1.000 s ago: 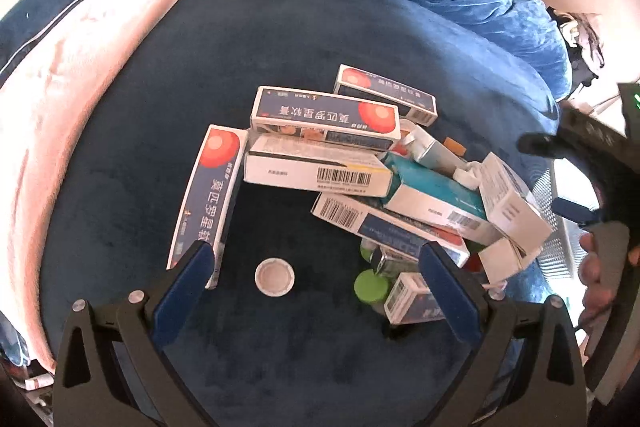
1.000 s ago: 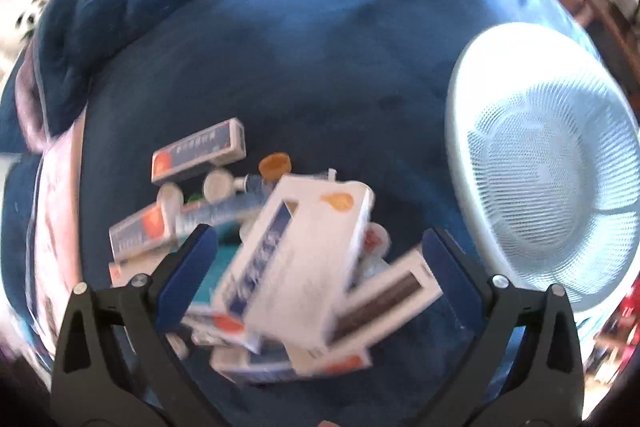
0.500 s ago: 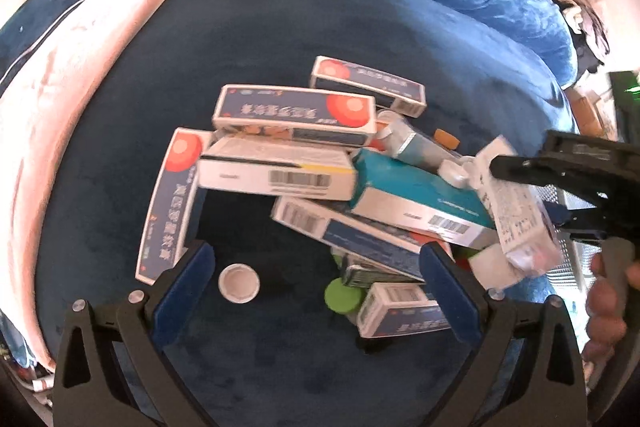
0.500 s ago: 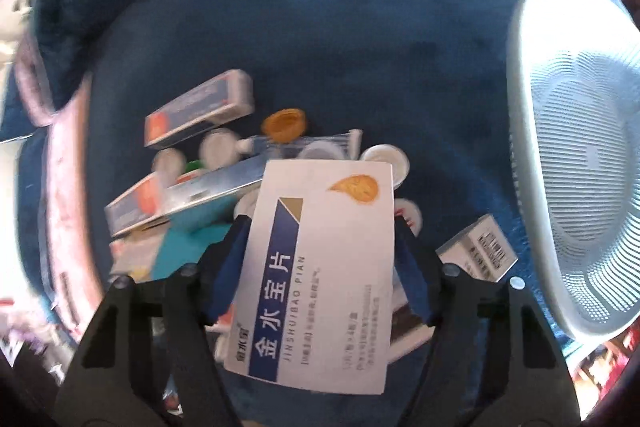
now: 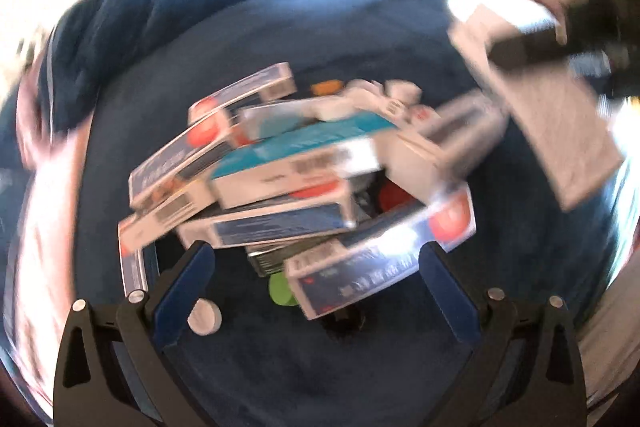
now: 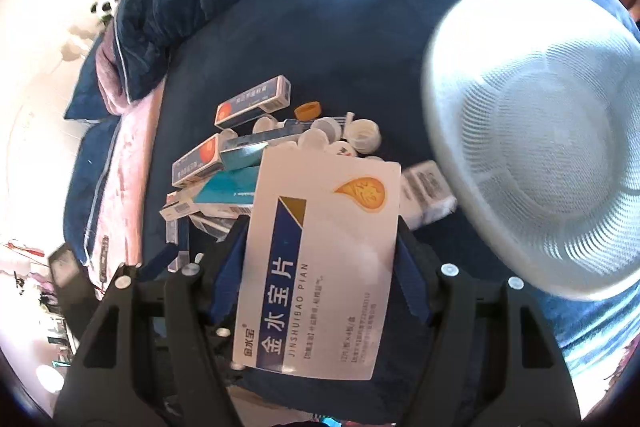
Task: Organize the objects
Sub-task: 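Grasp the white Jinshuibao box with right tool while left tool grasps a white-blue box, then carry both held boxes from the pile over the white mesh basket, then open both tools to drop the boxes into the basket, then move both open tools back to the medicine box pile, then grasp a white barcode box with right tool while left tool grasps red-blue ointment box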
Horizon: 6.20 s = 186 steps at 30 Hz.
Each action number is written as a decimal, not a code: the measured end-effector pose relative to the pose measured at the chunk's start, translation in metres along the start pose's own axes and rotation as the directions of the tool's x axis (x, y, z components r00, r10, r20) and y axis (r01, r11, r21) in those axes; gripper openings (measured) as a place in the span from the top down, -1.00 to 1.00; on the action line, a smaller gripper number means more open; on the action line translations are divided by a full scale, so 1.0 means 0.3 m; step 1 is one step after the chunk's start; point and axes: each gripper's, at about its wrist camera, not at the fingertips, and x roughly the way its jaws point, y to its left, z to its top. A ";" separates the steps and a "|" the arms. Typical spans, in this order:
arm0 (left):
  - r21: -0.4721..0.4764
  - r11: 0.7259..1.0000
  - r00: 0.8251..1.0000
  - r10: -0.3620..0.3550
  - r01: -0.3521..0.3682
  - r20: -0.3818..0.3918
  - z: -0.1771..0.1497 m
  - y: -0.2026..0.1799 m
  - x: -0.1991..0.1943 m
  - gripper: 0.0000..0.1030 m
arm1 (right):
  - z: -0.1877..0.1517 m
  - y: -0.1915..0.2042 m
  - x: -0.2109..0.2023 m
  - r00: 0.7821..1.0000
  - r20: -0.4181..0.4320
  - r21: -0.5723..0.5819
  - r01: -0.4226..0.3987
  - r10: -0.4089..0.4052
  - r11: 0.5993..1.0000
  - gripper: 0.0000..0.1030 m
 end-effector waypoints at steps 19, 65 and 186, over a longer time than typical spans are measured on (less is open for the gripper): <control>0.302 0.942 0.988 0.125 -0.148 0.092 -0.031 -0.121 0.046 0.46 | -0.100 -0.025 -0.018 0.996 0.063 0.017 0.066 -0.067 0.998 -0.33; -0.269 0.832 0.868 -0.420 0.485 0.266 0.344 -0.002 -0.133 0.47 | -0.036 -0.155 -0.245 0.965 0.135 -0.066 0.234 -0.224 0.970 -0.29; -0.609 0.793 0.996 -0.081 0.037 -0.044 -0.120 0.455 0.009 -0.99 | -0.183 0.217 0.275 0.874 0.108 -0.869 0.314 -0.474 0.381 -0.04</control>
